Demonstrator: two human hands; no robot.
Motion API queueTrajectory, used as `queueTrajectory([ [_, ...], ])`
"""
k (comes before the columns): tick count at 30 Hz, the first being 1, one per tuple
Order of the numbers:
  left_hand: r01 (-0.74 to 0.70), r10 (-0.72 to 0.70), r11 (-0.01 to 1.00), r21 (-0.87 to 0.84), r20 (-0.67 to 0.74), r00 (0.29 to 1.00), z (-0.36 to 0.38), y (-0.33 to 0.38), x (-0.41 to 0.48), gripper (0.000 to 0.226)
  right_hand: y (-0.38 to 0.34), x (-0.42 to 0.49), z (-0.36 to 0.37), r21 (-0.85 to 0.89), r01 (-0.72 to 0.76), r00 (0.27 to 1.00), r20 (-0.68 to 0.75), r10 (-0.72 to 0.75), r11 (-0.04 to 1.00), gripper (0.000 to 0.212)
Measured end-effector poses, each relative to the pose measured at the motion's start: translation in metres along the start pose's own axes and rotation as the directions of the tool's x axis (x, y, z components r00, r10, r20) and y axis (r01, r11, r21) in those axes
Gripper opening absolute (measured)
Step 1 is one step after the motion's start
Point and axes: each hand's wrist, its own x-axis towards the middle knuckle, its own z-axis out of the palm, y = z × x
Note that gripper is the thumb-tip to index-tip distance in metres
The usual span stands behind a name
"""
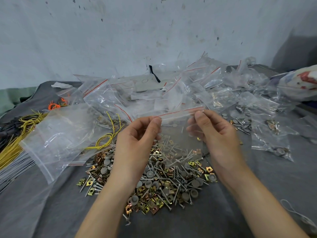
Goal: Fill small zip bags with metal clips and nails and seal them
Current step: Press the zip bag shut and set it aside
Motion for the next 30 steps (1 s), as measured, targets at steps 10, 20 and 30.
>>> queueTrajectory([
  [10,0.011,-0.011,1.000,0.002,-0.005,1.000,-0.0004,-0.0002,0.0011,0.016,-0.0027,-0.0005,0.0014,0.003,-0.007,1.000,-0.009,0.007,1.000,0.019],
  [20,0.007,-0.007,1.000,0.014,-0.019,1.000,0.0003,0.0014,0.0010,0.017,-0.0031,-0.0012,0.0023,0.000,-0.010,1.000,-0.018,0.010,1.000,0.020],
  [30,0.028,-0.026,0.998,0.048,-0.035,0.999,-0.0014,-0.0021,0.0026,0.021,-0.0017,-0.0008,0.0022,-0.014,-0.013,1.000,0.017,0.013,1.000,0.020],
])
